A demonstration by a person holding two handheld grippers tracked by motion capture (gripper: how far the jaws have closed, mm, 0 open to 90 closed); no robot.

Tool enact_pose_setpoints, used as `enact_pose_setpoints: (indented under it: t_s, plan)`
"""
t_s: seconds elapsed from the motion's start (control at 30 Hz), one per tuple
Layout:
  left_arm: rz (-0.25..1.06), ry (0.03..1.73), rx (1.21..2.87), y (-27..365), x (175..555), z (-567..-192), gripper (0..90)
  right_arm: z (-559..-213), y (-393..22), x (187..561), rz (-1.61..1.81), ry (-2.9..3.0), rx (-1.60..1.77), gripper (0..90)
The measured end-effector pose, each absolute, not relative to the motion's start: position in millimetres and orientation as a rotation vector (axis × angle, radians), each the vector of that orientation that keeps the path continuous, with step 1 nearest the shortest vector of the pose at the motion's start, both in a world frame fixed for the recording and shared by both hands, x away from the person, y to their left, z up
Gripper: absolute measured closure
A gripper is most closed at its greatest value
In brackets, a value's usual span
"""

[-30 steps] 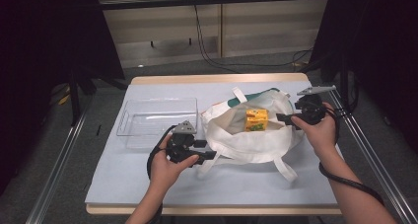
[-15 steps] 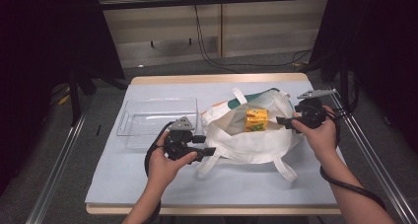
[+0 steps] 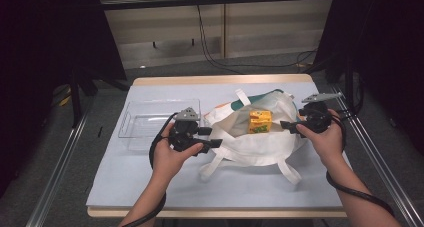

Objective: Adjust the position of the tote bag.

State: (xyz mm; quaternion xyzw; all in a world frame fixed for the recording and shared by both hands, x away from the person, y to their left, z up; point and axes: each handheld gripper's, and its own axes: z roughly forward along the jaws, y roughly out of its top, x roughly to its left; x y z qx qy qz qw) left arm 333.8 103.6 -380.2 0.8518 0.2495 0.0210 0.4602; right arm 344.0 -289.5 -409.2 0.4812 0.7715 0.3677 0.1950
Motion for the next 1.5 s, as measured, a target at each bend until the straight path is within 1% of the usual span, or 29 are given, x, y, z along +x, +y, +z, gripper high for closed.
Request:
enact_pose_setpoints:
  t_s: [0.27, 0.53, 0.93, 1.1, 1.37, 1.5]
  plan:
    - [0.054, 0.603, 2.081, 95, 341, -373, 40.2, -412, -289, 339, 1.028, 2.167, 1.356, 11.9]
    - [0.074, 0.581, 2.105, 86, 346, -361, 39.2, -416, -292, 336, 1.025, 2.171, 1.362, 11.9]
    - [0.093, 0.582, 2.110, 76, 363, -349, 36.9, -418, -292, 331, 0.998, 2.177, 1.380, 12.0]
    - [0.074, 0.606, 2.104, 72, 373, -350, 36.9, -421, -292, 328, 0.995, 2.181, 1.380, 12.0]
    - [0.091, 0.624, 2.108, 65, 386, -354, 37.8, -422, -294, 323, 1.000, 2.176, 1.372, 12.3]
    - [0.106, 0.622, 2.117, 62, 391, -355, 40.4, -422, -294, 320, 0.992, 2.173, 1.368, 13.9]
